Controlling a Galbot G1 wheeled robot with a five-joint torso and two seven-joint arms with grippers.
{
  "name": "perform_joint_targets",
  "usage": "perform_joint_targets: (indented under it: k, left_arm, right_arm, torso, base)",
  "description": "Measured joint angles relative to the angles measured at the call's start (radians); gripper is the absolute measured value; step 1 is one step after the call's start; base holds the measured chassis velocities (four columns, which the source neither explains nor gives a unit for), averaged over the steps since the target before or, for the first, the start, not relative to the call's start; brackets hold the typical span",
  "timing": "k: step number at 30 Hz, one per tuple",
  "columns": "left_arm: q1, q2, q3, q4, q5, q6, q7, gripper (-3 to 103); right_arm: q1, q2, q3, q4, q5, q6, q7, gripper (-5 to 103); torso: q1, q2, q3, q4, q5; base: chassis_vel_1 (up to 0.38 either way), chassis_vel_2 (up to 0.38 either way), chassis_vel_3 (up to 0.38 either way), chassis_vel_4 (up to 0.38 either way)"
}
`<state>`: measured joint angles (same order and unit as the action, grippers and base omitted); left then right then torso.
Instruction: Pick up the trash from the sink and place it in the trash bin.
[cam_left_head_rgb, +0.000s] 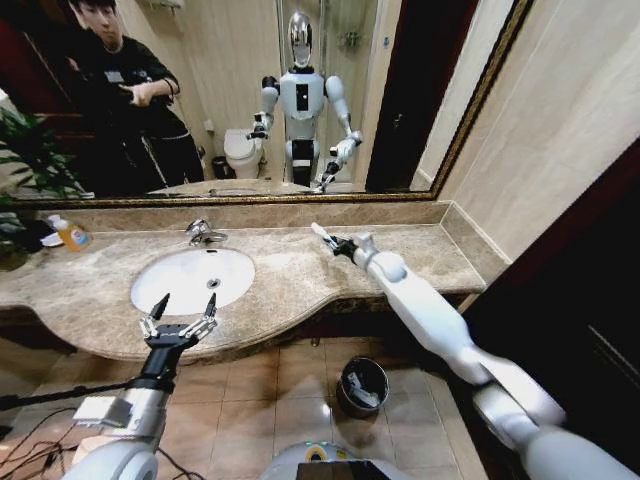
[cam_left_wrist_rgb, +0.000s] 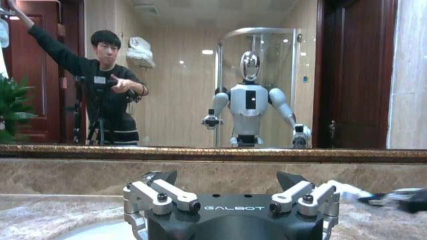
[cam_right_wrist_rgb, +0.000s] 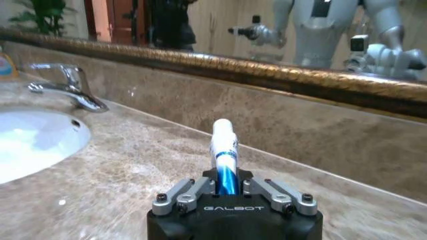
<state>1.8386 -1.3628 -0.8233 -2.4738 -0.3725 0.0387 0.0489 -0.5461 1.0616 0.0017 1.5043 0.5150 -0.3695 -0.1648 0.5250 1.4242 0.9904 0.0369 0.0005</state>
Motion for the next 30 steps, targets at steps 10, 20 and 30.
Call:
perform_joint_targets:
  k: [10, 20, 30]
  left_arm:
    - [0.0, 0.0, 0.0, 0.0, 0.0, 0.0, 0.0, 100]
    - [0.0, 0.0, 0.0, 0.0, 0.0, 0.0, 0.0, 100]
    - [0.0, 0.0, 0.0, 0.0, 0.0, 0.0, 0.0, 100]
  right_arm:
    - [-0.357, -0.111, 0.192, 0.398, 0.043, 0.018, 0.048, 16]
    - [-0.54, -0.04, 0.265, 0.549, 0.009, 0.041, 0.103, 16]
    - [-0.719, 0.002, 0.41, 0.657, 0.018, 0.053, 0.148, 16]
  torso:
    - [0.0, 0.0, 0.0, -0.0001, -0.0002]
    - [0.0, 0.0, 0.0, 0.0, -0.0005]
    - [0.0, 0.0, 0.0, -0.0002, -0.0006]
  base:
    - [0.0, 0.0, 0.0, 0.0]
    - [0.0, 0.0, 0.0, 0.0]
    - [0.0, 0.0, 0.0, 0.0]
